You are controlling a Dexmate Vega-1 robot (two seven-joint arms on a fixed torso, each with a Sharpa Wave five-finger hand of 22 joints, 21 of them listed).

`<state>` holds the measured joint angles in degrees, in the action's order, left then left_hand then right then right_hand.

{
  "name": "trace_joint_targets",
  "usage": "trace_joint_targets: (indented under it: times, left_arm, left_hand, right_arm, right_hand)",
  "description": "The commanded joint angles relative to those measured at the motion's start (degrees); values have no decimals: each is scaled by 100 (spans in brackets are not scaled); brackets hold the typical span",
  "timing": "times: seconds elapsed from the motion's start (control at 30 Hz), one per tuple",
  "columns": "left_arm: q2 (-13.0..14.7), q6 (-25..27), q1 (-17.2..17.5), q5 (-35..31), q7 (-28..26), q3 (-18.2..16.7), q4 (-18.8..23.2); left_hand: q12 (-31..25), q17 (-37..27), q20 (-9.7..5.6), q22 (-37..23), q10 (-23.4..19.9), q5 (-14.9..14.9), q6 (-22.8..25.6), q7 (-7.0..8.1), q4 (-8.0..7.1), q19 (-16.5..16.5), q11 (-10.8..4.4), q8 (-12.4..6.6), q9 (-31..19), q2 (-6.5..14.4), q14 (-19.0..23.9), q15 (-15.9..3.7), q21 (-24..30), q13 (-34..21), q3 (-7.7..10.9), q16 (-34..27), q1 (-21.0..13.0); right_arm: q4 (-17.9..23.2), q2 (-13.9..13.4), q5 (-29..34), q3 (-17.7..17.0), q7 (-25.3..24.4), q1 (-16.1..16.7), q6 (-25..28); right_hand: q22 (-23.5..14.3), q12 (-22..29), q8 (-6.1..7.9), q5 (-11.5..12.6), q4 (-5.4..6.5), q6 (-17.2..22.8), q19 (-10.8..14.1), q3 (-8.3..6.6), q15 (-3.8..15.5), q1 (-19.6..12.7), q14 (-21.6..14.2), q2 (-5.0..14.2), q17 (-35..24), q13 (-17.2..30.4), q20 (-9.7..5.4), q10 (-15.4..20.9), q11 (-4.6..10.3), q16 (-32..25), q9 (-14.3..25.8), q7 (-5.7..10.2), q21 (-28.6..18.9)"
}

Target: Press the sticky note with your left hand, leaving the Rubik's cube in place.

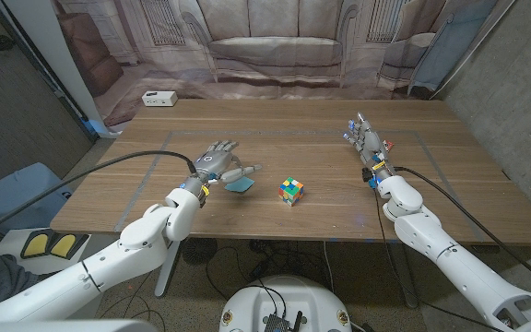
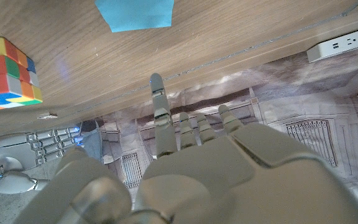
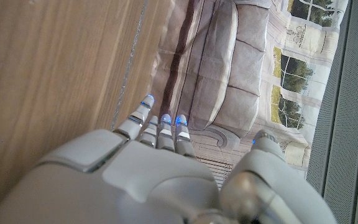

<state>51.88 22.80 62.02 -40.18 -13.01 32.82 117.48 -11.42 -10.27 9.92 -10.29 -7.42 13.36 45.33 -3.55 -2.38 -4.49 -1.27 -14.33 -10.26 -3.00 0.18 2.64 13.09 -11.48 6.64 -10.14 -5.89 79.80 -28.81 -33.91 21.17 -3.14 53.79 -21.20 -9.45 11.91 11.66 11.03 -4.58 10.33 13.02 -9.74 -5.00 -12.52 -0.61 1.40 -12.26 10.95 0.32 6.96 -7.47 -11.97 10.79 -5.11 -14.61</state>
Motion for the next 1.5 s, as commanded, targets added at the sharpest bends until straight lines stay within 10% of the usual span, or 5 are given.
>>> trace_joint_targets:
  times: [0.03, 1.5]
  left_arm:
    - [-87, 88, -197, -198, 367, 255, -53]
    - [-370, 80, -591, -344, 742, 708, -507]
  left_hand:
    - [5, -25, 26, -9, 42, 30, -24, 61, -11, -39, 15, 36, -17, 10, -14, -33, -16, -10, -26, -30, 33]
    - [-56, -19, 18, -15, 36, 60, -51, 148, -7, 1, 2, 184, -14, 139, 81, -87, -74, -8, -21, -78, -25]
  right_arm:
    - [23, -32, -32, -34, 0, 52, 7]
    - [7, -48, -76, -66, -13, 35, 72]
  right_hand:
    - [-33, -18, -14, -11, -12, 20, 30, -7, -15, 1, -49, 15, -8, 11, 5, 43, -29, -18, 10, 8, 19]
    - [-36, -15, -19, -10, -30, 37, 55, 8, -23, 14, -65, 28, 0, 14, 31, 76, -24, -15, 11, 24, 84]
